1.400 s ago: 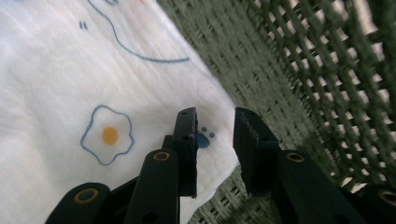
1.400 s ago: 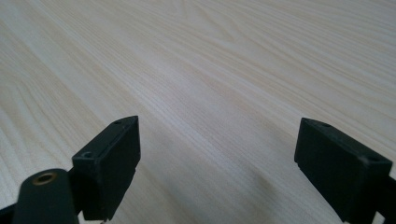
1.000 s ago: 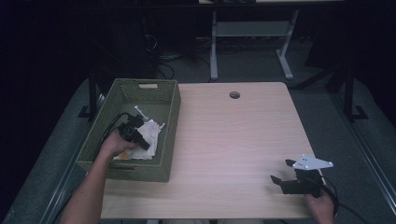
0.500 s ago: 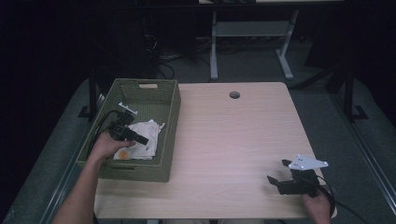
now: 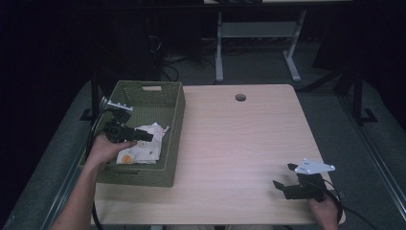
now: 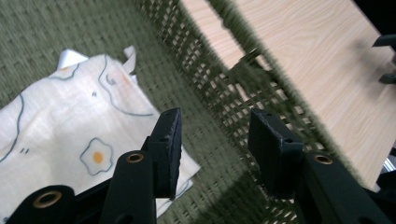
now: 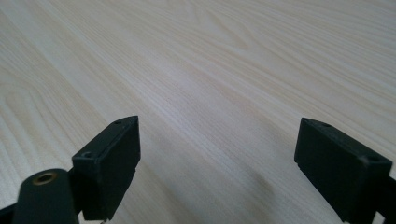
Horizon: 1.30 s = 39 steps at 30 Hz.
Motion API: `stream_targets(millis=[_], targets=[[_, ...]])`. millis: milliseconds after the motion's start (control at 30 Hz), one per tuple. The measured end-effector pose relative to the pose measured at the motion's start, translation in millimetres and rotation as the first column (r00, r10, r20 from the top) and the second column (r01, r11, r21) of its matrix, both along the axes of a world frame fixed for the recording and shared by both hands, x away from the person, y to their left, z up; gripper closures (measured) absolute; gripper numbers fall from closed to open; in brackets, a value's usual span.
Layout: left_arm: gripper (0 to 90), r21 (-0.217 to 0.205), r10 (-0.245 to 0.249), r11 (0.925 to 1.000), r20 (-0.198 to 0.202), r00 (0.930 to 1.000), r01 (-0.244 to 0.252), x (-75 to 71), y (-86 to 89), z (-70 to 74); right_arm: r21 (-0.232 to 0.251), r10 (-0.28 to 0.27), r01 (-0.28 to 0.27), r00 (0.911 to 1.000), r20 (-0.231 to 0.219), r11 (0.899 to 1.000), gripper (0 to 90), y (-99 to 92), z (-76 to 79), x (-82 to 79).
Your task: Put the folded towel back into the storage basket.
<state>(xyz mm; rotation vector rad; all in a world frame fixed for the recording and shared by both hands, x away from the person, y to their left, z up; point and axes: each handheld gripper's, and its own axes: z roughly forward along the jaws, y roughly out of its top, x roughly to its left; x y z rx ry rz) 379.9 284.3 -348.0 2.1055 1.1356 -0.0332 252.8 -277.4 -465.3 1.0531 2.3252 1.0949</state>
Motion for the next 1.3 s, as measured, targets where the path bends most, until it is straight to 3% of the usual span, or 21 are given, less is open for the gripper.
stream_targets(millis=[167, 367, 533, 1300], targets=[[47.7, -0.053, 0.013, 0.9985, 0.023, 0.9997, -0.012, -9.4, -1.4, 4.9, 0.003, 0.01, -0.01, 0.9999, 0.006, 1.0, 14.0, 1.5, 1.5, -1.5], [42.3, -0.056, 0.002, 0.9984, 0.048, 0.9988, 0.001, -17.8, -9.7, 7.8, 0.001, 0.014, -0.014, 0.9999, 0.004, 1.0, 14.0, 2.3, 2.1, -3.0], [42.0, -0.094, -0.018, 0.9953, 0.069, 0.9975, 0.024, -24.3, -18.5, 11.5, -0.002, 0.013, -0.013, 0.9999, 0.002, 1.0, 14.0, 2.3, 1.8, -2.7], [41.5, -0.111, -0.063, 0.9904, 0.163, 0.9846, 0.082, -47.0, -51.0, 25.5, 0.01, -0.01, 0.01, 0.9999, 0.002, 1.0, 14.0, -2.4, 2.6, -3.5]])
